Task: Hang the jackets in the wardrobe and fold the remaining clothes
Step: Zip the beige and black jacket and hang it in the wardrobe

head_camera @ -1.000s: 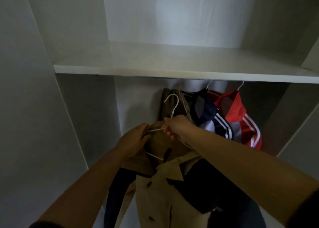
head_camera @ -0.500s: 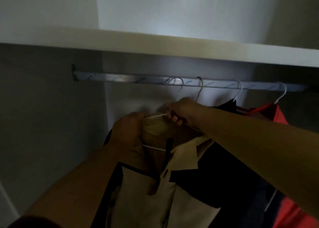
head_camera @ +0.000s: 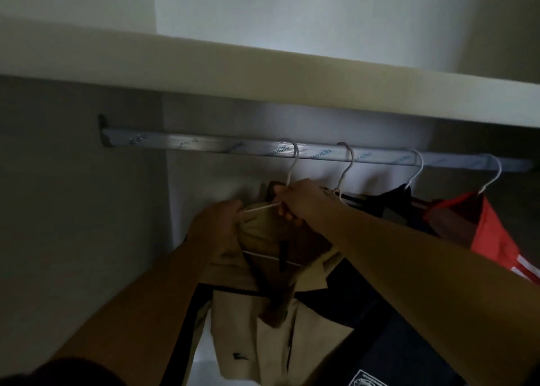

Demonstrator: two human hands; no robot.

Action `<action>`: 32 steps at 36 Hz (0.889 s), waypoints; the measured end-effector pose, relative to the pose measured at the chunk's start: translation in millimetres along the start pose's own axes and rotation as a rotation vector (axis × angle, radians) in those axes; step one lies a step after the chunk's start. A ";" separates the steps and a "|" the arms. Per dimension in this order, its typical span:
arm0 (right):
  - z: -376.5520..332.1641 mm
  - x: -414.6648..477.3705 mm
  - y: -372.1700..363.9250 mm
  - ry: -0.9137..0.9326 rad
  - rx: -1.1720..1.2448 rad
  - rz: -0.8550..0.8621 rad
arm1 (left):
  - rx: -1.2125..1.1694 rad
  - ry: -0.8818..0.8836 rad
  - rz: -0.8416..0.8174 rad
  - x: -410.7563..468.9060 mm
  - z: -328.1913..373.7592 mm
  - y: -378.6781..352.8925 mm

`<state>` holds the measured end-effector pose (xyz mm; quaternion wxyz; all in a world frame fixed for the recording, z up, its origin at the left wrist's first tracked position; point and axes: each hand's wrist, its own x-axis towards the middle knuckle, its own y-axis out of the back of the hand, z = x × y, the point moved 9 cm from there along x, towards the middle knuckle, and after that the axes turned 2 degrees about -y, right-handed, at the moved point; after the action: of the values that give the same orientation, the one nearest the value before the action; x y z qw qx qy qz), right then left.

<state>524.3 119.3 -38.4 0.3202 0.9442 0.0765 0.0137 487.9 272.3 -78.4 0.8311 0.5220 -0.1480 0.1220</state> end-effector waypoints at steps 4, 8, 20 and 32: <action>-4.7 -3.0 3.7 0.114 -0.258 0.091 | -0.037 -0.017 0.019 -2.9 2.4 -4.3; -15.1 -52.2 -2.0 0.377 -0.590 0.342 | -0.113 -0.015 0.043 -5.5 3.7 -4.5; 104.7 -85.4 -92.0 0.341 -1.617 -0.252 | -0.050 0.015 0.044 -15.8 -0.2 1.6; 176.7 -95.7 -129.3 0.080 -0.602 -0.132 | 0.012 0.029 0.042 -23.2 2.3 6.6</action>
<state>425.4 99.4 -255.1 0.5825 0.7986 0.1426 0.0520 463.9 272.0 -80.7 0.8272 0.5220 -0.1463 0.1480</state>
